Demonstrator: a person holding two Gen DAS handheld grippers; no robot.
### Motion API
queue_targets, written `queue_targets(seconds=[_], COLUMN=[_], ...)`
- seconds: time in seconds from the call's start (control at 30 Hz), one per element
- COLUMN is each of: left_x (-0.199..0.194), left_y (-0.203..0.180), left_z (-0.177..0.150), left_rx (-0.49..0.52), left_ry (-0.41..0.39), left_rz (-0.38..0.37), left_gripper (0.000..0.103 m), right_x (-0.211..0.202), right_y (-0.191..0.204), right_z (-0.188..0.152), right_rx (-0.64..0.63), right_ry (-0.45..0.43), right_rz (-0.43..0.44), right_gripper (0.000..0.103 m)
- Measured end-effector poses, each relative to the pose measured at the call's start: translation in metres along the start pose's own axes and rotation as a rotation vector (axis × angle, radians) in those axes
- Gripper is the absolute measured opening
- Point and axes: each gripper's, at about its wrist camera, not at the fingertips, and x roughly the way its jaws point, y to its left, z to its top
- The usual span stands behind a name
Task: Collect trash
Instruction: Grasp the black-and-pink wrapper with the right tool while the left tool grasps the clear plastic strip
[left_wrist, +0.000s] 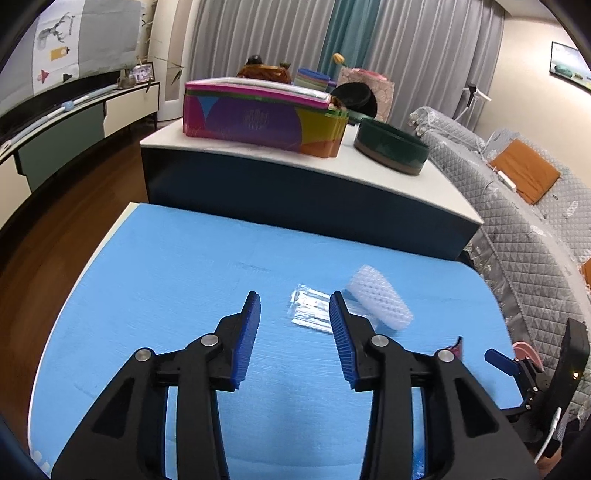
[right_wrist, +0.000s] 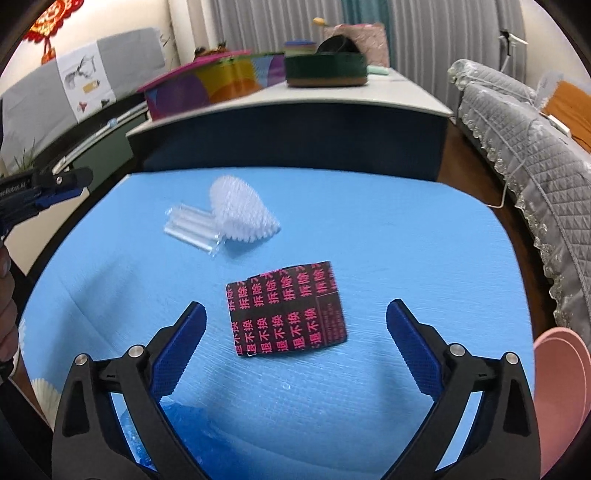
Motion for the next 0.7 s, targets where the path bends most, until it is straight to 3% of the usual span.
queue_targets(seconds=[0.17, 0.3, 0.57, 0.7], left_x=[0.024, 0.046, 0.090, 0.107], left_y=[-0.004, -0.015, -0.018, -0.017], left_z=[-0.004, -0.006, -0.005, -0.004], left_rx=[0.016, 0.047, 0.020, -0.004], left_ry=[0.032, 0.053, 0.107, 0.135], left_rz=[0.009, 0.009, 0.018, 0.016], left_gripper=[0.040, 0.052, 0.054, 0.054], right_x=[0.010, 0.016, 0.025, 0.026], right_y=[0.002, 0.003, 0.000, 0.000], right_z=[0.000, -0.002, -0.007, -0.008], right_rx=[-0.017, -0.036, -0.047, -0.051], right_ry=[0.038, 0.069, 0.099, 0.103], right_rz=[0.004, 0.001, -0.013, -0.001], right_gripper=[0.096, 0.096, 0.096, 0.089])
